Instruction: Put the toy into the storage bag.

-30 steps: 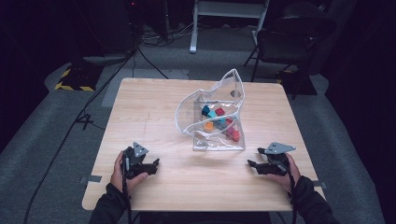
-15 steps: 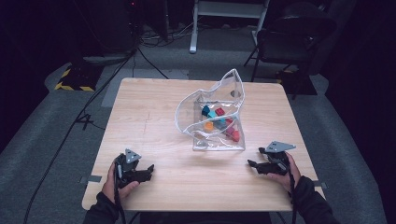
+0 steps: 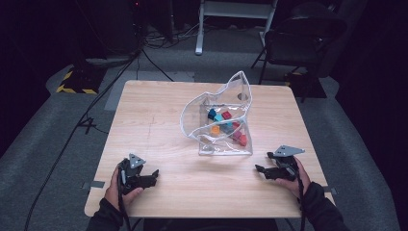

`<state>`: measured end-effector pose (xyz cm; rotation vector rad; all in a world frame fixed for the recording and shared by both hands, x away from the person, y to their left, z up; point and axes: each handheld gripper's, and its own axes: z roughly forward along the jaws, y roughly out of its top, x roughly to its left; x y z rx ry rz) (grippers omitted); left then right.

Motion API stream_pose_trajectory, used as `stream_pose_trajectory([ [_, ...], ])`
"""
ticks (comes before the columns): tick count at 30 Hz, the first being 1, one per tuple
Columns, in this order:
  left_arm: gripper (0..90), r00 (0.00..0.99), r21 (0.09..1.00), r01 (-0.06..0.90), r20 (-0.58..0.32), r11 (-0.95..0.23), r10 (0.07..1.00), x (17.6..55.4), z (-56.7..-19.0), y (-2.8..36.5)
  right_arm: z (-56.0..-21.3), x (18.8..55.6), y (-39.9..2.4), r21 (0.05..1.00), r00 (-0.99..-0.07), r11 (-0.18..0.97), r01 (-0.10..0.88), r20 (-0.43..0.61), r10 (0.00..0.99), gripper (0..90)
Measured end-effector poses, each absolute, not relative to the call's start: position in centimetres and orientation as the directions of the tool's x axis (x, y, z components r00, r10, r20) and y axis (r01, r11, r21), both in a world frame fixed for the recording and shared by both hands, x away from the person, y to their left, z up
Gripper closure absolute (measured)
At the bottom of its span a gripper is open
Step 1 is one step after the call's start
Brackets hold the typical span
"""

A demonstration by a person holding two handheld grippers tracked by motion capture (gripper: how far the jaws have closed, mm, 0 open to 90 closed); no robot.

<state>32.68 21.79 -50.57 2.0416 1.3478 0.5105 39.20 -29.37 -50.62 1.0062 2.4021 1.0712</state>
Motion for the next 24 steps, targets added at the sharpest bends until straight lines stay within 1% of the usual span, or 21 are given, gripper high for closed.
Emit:
stream_pose_trajectory([
  [24, 14.1, 0.406, 0.686, 0.672, -0.025, -0.280, 0.914, 32.83, -50.57, 21.76, -50.63, 39.21, -29.40, 0.746, -0.699, 0.470, 0.472, -0.009, 0.715, 20.9],
])
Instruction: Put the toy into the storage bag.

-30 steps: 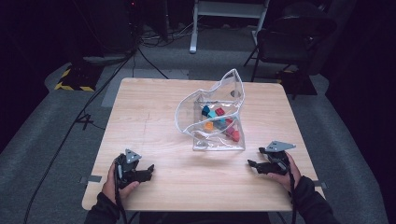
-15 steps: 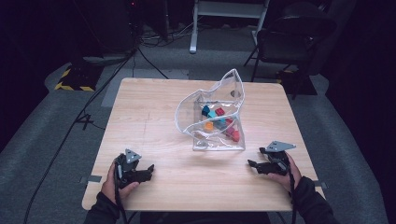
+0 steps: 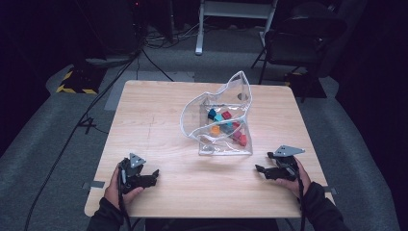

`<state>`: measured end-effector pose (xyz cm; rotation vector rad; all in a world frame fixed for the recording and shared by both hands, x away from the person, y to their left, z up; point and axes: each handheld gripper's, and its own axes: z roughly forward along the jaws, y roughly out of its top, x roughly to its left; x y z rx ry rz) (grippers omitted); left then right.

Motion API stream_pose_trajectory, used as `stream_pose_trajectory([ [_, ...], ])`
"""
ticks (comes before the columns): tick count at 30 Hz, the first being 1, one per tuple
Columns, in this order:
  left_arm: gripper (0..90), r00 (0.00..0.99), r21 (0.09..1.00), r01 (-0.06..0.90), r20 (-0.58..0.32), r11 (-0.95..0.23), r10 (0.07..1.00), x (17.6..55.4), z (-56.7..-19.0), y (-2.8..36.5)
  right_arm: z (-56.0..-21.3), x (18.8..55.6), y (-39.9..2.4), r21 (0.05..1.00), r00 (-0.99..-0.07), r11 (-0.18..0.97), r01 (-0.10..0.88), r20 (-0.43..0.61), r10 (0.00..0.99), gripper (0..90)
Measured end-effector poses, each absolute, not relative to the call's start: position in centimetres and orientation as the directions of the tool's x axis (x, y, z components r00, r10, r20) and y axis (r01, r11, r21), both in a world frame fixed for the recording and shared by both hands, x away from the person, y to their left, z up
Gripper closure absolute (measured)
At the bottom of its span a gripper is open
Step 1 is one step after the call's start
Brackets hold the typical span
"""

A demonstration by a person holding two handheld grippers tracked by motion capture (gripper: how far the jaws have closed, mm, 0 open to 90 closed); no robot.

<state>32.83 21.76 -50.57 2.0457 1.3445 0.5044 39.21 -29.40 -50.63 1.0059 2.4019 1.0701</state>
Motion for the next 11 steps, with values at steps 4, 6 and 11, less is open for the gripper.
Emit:
stream_pose_trajectory([
  [4, 14.1, 0.405, 0.686, 0.672, -0.025, -0.279, 0.914, 32.83, -50.57, 21.75, -50.63, 39.21, -29.40, 0.746, -0.699, 0.470, 0.472, -0.009, 0.715, 20.9],
  [6, 14.1, 0.406, 0.686, 0.672, -0.024, -0.281, 0.913, 32.85, -50.57, 21.77, -50.63, 39.22, -29.41, 0.746, -0.699, 0.470, 0.472, -0.009, 0.715, 20.9],
  [11, 12.0, 0.413, 0.683, 0.672, -0.025, -0.287, 0.910, 33.13, -50.58, 21.84, -50.63, 39.23, -29.42, 0.746, -0.699, 0.470, 0.472, -0.009, 0.716, 20.8],
])
